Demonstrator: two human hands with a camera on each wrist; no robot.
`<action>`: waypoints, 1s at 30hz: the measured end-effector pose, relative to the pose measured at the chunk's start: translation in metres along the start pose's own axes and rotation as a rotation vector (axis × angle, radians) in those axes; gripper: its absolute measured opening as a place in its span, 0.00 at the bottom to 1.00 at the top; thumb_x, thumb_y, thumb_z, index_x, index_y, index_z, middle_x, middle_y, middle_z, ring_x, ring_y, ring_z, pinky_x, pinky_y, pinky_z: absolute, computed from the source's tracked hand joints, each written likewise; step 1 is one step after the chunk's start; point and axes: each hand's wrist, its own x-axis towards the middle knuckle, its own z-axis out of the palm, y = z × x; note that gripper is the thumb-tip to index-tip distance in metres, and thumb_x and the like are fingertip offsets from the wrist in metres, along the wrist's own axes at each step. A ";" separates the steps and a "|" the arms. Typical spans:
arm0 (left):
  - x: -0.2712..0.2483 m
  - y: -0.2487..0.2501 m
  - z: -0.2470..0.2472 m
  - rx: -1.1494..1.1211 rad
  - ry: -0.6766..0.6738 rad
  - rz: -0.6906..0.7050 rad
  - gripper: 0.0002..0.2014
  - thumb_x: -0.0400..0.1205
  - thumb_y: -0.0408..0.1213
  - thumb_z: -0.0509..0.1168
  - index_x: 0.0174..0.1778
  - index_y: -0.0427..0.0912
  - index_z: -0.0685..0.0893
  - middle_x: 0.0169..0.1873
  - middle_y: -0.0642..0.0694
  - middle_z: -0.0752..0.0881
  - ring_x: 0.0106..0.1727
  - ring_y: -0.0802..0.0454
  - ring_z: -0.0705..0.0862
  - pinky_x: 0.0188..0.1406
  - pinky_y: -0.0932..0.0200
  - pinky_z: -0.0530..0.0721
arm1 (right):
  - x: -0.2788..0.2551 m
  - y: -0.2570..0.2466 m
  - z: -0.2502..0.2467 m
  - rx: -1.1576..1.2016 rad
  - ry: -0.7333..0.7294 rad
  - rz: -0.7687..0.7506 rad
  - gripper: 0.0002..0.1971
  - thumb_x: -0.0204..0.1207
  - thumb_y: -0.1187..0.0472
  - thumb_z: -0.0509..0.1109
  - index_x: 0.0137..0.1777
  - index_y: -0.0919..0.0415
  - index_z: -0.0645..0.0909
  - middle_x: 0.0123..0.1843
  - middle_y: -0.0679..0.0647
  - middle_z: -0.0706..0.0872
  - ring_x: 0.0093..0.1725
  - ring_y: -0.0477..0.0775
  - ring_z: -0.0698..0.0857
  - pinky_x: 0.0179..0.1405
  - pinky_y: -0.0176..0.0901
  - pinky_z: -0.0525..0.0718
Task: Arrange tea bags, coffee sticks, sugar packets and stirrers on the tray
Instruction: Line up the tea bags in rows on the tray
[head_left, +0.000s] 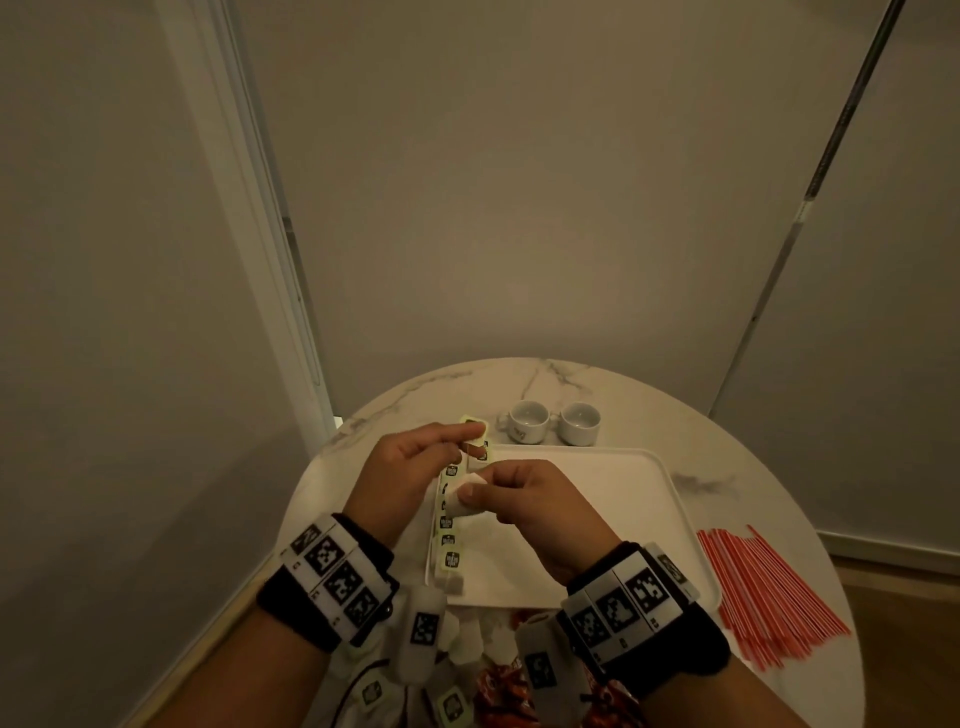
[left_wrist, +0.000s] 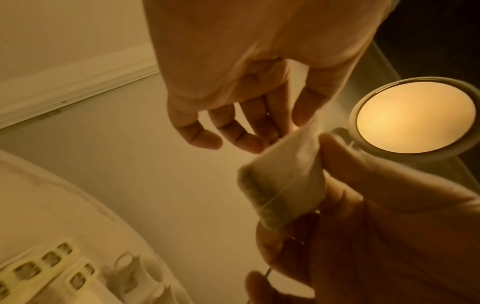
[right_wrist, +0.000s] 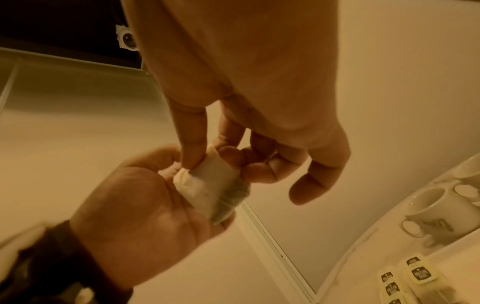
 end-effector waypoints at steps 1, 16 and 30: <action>0.001 0.001 -0.002 0.006 -0.032 0.045 0.16 0.79 0.21 0.63 0.51 0.43 0.90 0.44 0.45 0.92 0.46 0.61 0.87 0.46 0.71 0.80 | 0.001 -0.001 -0.001 0.005 0.015 0.012 0.05 0.76 0.68 0.72 0.41 0.61 0.88 0.39 0.53 0.90 0.33 0.35 0.85 0.31 0.21 0.76; -0.006 -0.015 -0.007 0.374 -0.002 0.571 0.10 0.78 0.30 0.68 0.52 0.43 0.91 0.46 0.54 0.90 0.49 0.57 0.88 0.45 0.59 0.85 | 0.009 -0.012 -0.016 0.136 0.047 0.141 0.07 0.80 0.69 0.65 0.42 0.65 0.83 0.35 0.57 0.80 0.31 0.47 0.78 0.36 0.41 0.79; -0.009 -0.014 -0.004 0.308 0.047 0.540 0.08 0.77 0.31 0.67 0.46 0.41 0.90 0.42 0.52 0.89 0.45 0.56 0.88 0.45 0.64 0.84 | 0.009 -0.021 -0.012 0.029 0.086 -0.034 0.09 0.78 0.69 0.65 0.54 0.63 0.84 0.43 0.57 0.84 0.39 0.50 0.81 0.34 0.43 0.82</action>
